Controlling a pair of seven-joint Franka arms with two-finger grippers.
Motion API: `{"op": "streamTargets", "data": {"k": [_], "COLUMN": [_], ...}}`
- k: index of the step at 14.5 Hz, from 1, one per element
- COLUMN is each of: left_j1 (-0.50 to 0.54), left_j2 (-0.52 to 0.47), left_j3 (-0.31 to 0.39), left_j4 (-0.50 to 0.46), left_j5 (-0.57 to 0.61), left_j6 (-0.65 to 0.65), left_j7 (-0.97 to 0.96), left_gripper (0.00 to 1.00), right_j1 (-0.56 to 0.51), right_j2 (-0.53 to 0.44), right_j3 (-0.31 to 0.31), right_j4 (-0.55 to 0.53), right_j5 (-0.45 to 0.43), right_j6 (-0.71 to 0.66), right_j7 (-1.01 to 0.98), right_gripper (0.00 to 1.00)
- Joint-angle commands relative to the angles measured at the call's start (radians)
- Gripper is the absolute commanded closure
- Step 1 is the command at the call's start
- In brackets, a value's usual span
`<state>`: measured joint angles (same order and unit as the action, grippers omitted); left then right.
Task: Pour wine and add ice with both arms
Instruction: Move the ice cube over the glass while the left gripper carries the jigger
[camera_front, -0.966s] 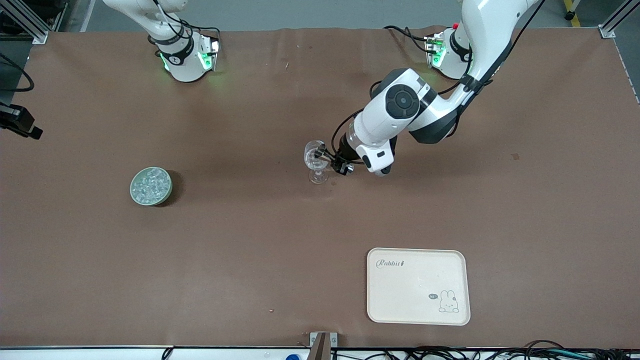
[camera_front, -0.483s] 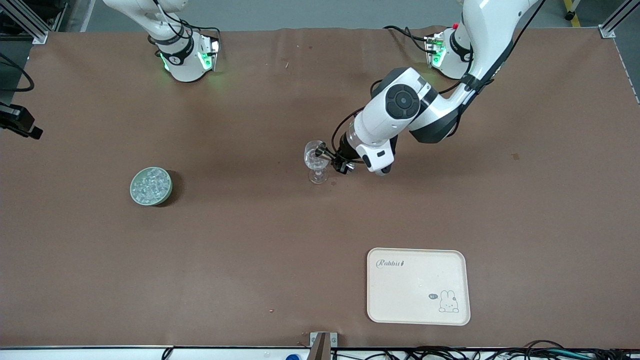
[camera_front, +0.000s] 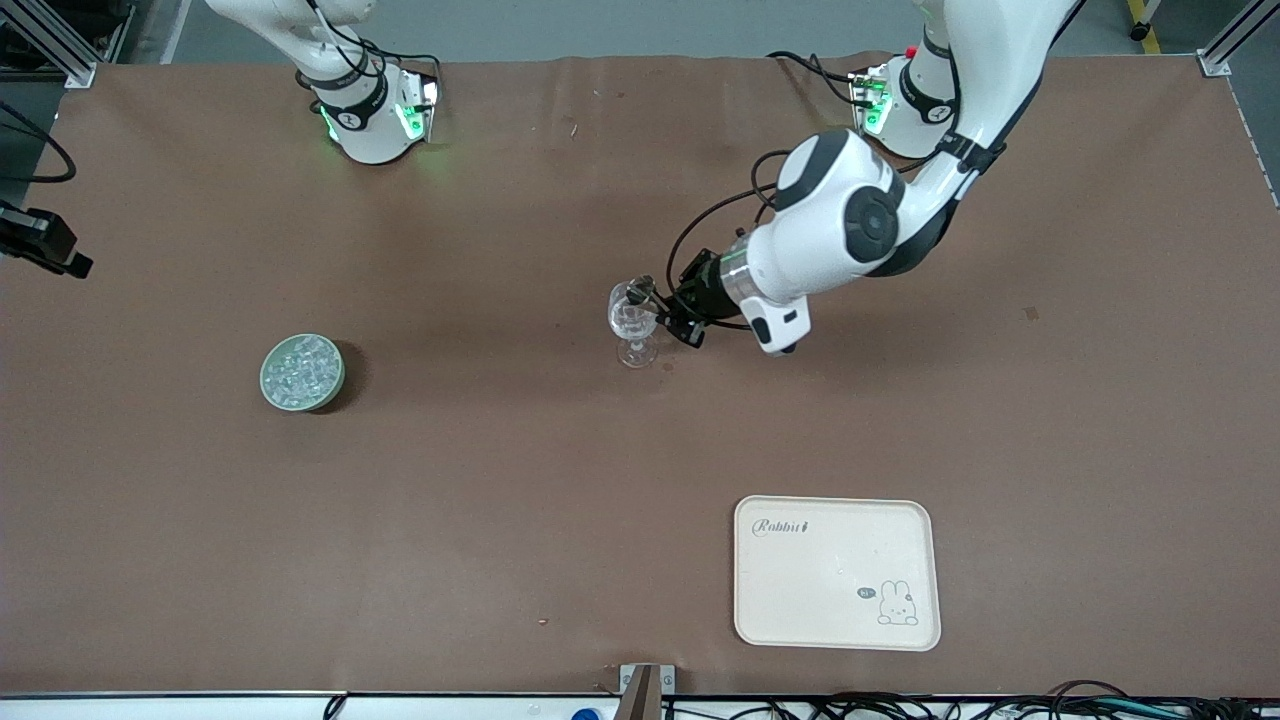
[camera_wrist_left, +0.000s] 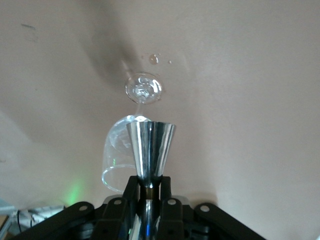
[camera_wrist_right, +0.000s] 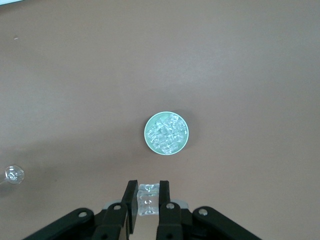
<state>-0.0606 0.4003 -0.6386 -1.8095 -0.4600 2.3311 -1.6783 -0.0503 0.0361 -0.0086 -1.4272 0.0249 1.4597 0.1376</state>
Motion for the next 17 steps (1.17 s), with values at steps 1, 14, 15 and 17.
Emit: {"op": "streamTargets", "data": {"k": [1,14,15,17], "left_j1": [0.013,0.008,0.008,0.01], "left_j2": [-0.058,0.043,0.076,0.144], "left_j3": [0.09,0.637,0.658,0.691], "left_j4": [-0.013,0.09,0.105,0.145], "left_j5": [-0.191,-0.791,-0.849,-0.926], "left_j6": [-0.079,-0.32,-0.32,-0.32], "left_j7": [0.135,0.494,0.526,0.566], "left_gripper": [1.0,1.0,1.0,1.0], "right_j1": [0.062,0.503,0.545,0.616], "right_j2": [-0.012,0.086,0.108,0.161], "right_j3": [0.006,0.004,0.004,0.004], "right_j4": [-0.015,-0.016,-0.015,-0.015], "right_j5": [0.007,0.01,0.01,0.01], "right_j6": [0.001,0.086,0.118,0.207], "right_j7": [0.115,0.568,0.645,0.793], "right_gripper": [0.99,0.99,0.99,0.99]}}
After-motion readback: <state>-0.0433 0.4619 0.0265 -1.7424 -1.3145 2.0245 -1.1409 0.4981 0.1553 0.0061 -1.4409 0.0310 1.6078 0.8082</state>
